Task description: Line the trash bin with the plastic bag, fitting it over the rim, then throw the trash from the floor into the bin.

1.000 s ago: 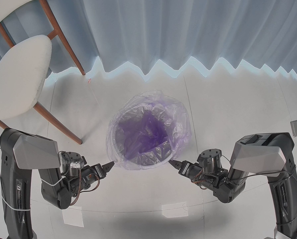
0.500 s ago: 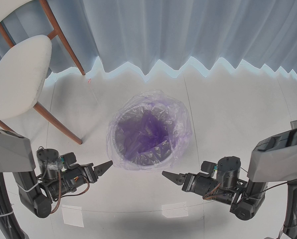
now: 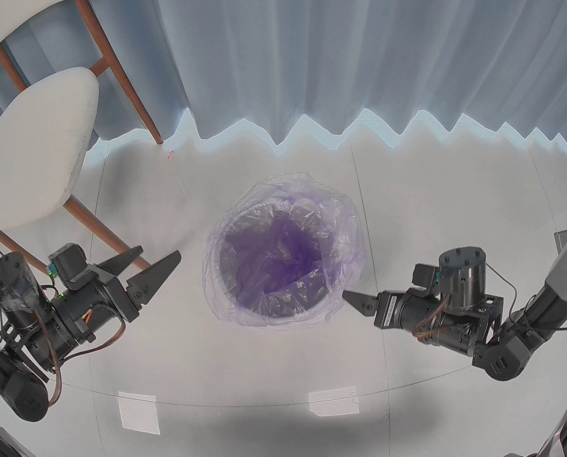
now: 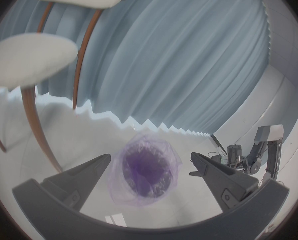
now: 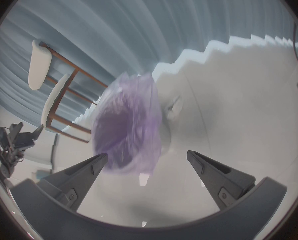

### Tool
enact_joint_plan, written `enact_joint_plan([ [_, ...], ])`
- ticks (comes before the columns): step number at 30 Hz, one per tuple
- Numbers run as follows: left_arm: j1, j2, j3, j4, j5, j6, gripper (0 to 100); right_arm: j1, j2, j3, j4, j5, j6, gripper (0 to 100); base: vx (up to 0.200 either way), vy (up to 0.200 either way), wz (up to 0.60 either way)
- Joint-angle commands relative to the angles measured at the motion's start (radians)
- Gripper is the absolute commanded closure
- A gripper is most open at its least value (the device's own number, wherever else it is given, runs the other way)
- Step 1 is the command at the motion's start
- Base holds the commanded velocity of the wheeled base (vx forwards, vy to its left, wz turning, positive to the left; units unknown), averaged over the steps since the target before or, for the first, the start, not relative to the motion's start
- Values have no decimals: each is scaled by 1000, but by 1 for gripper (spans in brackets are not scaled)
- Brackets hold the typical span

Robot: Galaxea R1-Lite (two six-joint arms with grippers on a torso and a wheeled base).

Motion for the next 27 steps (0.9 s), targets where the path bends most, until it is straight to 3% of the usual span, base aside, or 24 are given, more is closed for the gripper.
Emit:
enact_joint_plan([
  [1, 41, -126, -15, 1, -10, 49, 0, -29, -31, -93, 19, -61, -65, 0, 200, 0, 0],
  [5, 35, -123, -43, -2, -4, 49, 0, -29, -14, -115, 20, -87, -77, 0, 150, 0, 0],
  [9, 27, -126, -104, -2, 36, 49, 0, -41, 23, -112, 0, -104, -168, 0, 0, 0, 0],
  [18, 18, -169, -63, 1, 26, 52, 0, -32, 151, -143, -151, -124, -303, 0, 0, 0, 0],
  [27, 0, -166, -44, 1, 27, 54, 0, -32, 237, -216, -202, -124, -312, 0, 0, 0, 0],
])
